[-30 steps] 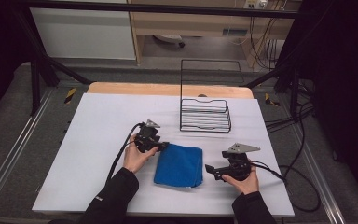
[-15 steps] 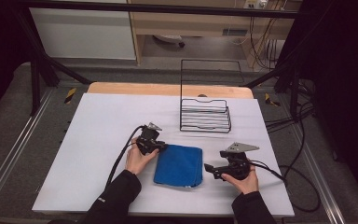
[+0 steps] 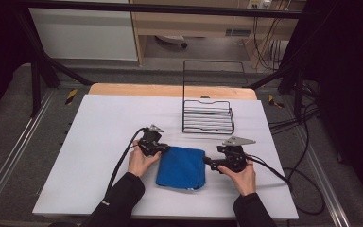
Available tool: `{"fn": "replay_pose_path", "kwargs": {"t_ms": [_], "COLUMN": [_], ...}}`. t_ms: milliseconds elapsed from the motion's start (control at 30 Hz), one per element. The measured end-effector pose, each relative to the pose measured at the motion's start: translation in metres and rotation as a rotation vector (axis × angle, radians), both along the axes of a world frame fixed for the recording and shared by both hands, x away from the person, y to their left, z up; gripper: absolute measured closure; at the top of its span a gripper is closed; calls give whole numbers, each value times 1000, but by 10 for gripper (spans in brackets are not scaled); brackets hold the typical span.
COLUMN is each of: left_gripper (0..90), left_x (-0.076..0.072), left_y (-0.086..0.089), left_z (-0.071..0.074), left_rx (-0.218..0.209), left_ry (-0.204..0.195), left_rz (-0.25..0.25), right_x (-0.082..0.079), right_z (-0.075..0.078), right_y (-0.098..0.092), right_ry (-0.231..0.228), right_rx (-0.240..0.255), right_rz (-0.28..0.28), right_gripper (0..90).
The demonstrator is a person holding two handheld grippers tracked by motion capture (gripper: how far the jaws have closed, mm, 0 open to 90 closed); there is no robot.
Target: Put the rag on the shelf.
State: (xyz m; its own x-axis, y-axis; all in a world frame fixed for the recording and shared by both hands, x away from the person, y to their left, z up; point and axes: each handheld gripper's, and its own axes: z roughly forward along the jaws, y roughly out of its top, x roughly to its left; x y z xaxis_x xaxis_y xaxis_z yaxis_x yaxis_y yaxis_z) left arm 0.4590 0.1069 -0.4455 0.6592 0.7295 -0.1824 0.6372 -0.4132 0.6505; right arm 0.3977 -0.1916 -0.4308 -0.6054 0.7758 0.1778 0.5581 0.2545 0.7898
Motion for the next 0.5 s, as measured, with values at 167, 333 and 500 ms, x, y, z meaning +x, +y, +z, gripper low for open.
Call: {"fn": "replay_pose_path", "kwargs": {"t_ms": [167,333,500], "left_gripper": [804,804,805], "left_x": [-1,-2,-2], "left_y": [0,-1,0], "left_z": [0,-1,-1], "left_rx": [13,15,11], "left_ry": [-18,-30,-30], "left_rz": [-14,-17,-20], "right_x": [14,30,33], "right_z": [-6,-19,-24], "right_y": [11,21,23], "right_ry": [-2,28,48], "right_rx": [-37,-27,-41], "right_rz": [-20,-36,-30], "right_gripper": [278,420,502]}}
